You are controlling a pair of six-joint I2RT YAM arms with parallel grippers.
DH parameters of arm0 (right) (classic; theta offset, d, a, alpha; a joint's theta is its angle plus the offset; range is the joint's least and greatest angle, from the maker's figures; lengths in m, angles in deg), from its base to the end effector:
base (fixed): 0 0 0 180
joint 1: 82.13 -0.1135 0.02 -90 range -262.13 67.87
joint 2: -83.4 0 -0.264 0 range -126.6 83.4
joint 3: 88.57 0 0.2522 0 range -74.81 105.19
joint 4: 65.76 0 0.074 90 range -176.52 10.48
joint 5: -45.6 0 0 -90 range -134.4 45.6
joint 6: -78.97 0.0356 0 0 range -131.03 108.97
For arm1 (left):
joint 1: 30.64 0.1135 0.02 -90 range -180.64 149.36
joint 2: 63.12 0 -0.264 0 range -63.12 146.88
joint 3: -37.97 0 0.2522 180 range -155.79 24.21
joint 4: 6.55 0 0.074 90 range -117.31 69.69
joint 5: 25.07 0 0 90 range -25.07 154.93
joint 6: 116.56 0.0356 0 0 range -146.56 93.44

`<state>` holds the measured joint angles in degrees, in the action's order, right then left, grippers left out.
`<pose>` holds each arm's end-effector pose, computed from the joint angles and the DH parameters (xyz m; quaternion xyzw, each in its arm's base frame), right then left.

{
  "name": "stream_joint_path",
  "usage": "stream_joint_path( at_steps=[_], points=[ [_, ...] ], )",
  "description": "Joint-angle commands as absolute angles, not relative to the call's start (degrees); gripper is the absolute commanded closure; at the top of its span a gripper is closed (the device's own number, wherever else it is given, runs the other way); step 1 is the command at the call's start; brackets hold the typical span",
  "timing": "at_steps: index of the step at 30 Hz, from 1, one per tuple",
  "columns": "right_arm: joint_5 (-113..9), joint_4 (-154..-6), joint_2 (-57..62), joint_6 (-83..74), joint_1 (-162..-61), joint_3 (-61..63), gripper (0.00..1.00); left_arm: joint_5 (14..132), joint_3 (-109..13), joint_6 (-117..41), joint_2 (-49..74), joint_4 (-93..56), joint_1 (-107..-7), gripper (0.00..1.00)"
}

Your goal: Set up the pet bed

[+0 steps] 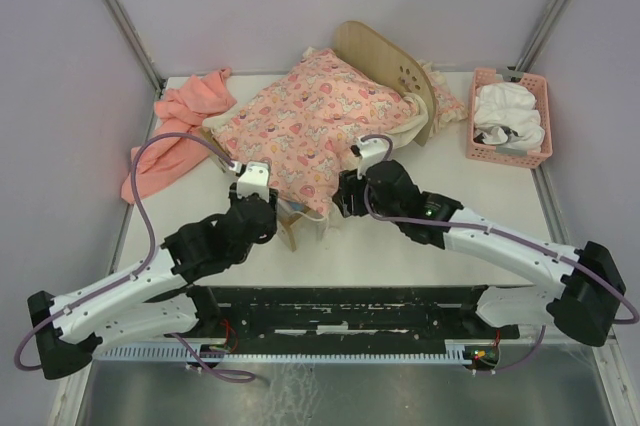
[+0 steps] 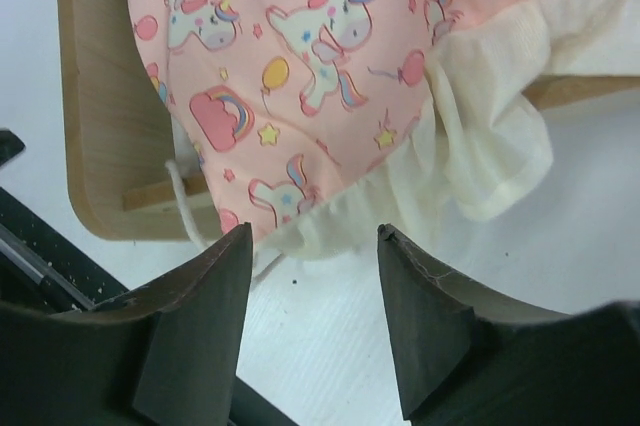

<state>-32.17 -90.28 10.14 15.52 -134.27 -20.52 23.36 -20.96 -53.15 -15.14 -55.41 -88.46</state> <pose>0.1837 0.2240 0.2895 -0.1383 0.8504 0.2452 0.4444 0.1107 -0.1315 0.2957 0.0760 0.8509 -0.0396 0.5183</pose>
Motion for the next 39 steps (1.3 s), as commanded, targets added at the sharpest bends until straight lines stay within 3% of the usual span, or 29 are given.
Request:
stream_joint_path(
  at_steps=[1,5,10,17,22,32,39],
  points=[
    [-33.06,-85.09,15.37,14.13,-135.18,-26.89,0.38,20.28,-20.36,-57.01,-16.37,-55.37,-88.18,0.44],
    [-33.99,-79.12,16.19,10.77,-139.48,-30.87,0.44,20.25,-17.99,-58.85,-14.63,-54.1,-88.12,0.42],
    [-33.6,-61.39,14.98,1.36,-147.6,-38.87,0.56,19.53,-15.79,-59.19,-13.12,-50.77,-88.04,0.45],
    [-43.74,-35.16,5.42,-20.41,-152.29,-46.63,0.59,18.37,-12.86,-57.7,-13.08,-46.24,-87.53,0.73],
    [-40.71,-22.64,-9.53,-27.21,-152.74,-43.81,0.55,18.14,-13.24,-57.42,-15.24,-47.25,-86.32,0.97],
    [-34.17,-7.5,-26.29,-37.04,-152.13,-40.61,0.55,17.26,-12.6,-57.56,-21.37,-48.63,-84.52,0.96],
    [-35.04,-8.91,-27.42,-38.66,-150.15,-41.98,0.55,19.33,-16.03,-59.04,-21.47,-50.72,-84.37,0.66]
  ],
)
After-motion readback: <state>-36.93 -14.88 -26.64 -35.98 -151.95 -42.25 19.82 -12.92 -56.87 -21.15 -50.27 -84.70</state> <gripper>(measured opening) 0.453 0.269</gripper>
